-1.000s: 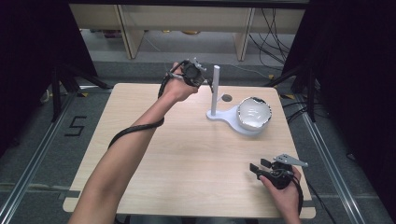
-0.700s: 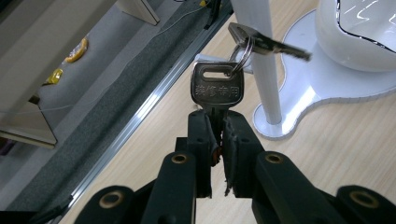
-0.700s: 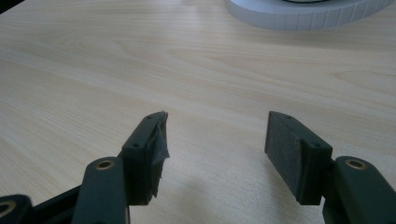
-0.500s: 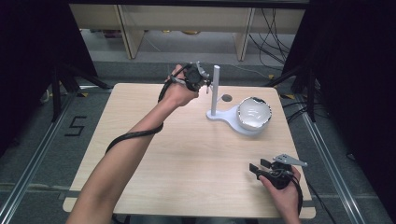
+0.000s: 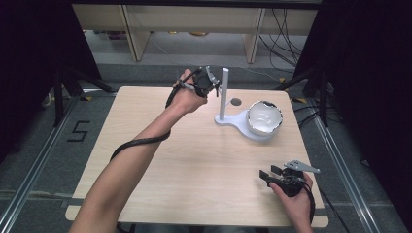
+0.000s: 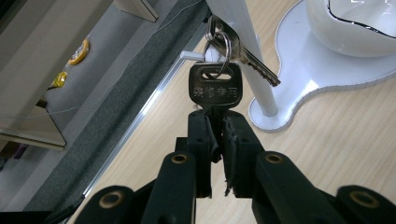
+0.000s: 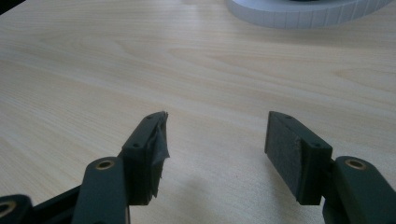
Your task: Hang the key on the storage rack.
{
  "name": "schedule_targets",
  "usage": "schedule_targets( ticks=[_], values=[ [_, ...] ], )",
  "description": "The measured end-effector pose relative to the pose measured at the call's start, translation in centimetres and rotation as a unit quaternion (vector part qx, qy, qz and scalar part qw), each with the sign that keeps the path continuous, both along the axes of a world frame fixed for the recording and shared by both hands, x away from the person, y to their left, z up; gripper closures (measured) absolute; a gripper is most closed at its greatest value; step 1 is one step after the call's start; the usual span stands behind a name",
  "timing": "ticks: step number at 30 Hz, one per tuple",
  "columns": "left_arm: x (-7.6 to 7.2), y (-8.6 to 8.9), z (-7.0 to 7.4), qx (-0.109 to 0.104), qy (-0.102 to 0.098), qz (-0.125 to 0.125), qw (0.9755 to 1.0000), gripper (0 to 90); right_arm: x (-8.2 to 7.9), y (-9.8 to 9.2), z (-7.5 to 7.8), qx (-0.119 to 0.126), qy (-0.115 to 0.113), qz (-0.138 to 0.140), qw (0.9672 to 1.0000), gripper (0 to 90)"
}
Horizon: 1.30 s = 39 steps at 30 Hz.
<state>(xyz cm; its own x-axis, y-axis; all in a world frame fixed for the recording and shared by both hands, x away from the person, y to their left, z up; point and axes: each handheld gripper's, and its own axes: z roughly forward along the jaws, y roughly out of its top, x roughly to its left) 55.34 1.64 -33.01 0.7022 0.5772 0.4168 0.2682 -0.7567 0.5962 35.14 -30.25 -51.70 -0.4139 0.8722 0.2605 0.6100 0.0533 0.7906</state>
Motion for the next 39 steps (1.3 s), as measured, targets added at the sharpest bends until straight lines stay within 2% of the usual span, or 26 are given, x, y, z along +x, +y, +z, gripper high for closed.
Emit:
schedule_targets(
  ticks=[3,5,7,8,11,17,20,21,28,30,35,36,37,39],
  values=[
    [0.1,-0.1,-0.1,0.002,-0.001,0.000,1.0000,81.5,-0.1,-0.1,0.1,-0.003,0.004,0.004,1.0000,39.9],
    [0.0,-0.2,-0.1,0.002,-0.002,0.001,1.0000,81.4,-0.1,0.0,0.0,0.006,-0.001,0.004,1.0000,40.0],
    [0.0,-0.2,-0.2,0.002,-0.003,0.002,1.0000,81.4,0.1,0.0,-0.1,-0.005,-0.006,0.000,1.0000,40.0],
    [0.0,-0.2,-0.2,0.002,-0.003,0.002,1.0000,81.4,0.0,0.0,0.0,0.004,-0.001,0.002,1.0000,40.0],
    [-0.1,-0.2,-0.2,0.004,-0.006,0.001,1.0000,81.4,-0.1,0.0,0.0,0.007,0.001,0.004,1.0000,40.0],
    [-0.2,-0.3,-0.4,0.003,-0.007,0.001,1.0000,81.2,0.0,-0.1,0.0,-0.003,-0.002,0.004,1.0000,39.9],
    [-0.2,-0.3,-0.4,0.003,-0.007,0.002,1.0000,81.2,-0.1,0.0,0.1,0.002,0.002,0.005,1.0000,40.0],
    [-0.2,-0.3,-0.4,0.004,-0.007,0.001,1.0000,81.1,-0.1,-0.1,0.1,-0.003,0.002,0.002,1.0000,40.0],
    [-0.3,-0.5,-0.7,0.009,-0.008,-0.007,0.9999,78.2,0.0,0.0,0.0,0.004,-0.001,0.004,1.0000,40.0],
    [-0.3,-0.5,-0.6,0.007,-0.009,-0.008,0.9999,77.3,0.1,-0.1,-0.1,-0.002,-0.007,0.003,1.0000,39.9],
    [-0.7,-0.2,-0.4,-0.018,-0.004,-0.011,0.9998,71.3,-0.1,0.0,0.1,0.010,0.005,0.003,0.9999,39.9],
    [-0.9,0.1,-0.4,-0.029,0.000,-0.012,0.9995,68.8,0.0,0.0,0.0,0.004,-0.004,0.005,1.0000,40.0],
    [-0.9,0.1,-0.4,-0.029,0.000,-0.012,0.9995,67.2,0.0,0.0,0.0,0.004,-0.004,0.005,1.0000,40.0],
    [-1.1,0.5,-0.5,-0.044,-0.001,-0.010,0.9990,65.3,0.0,0.0,0.0,-0.001,-0.001,0.002,1.0000,40.0]
  ],
)
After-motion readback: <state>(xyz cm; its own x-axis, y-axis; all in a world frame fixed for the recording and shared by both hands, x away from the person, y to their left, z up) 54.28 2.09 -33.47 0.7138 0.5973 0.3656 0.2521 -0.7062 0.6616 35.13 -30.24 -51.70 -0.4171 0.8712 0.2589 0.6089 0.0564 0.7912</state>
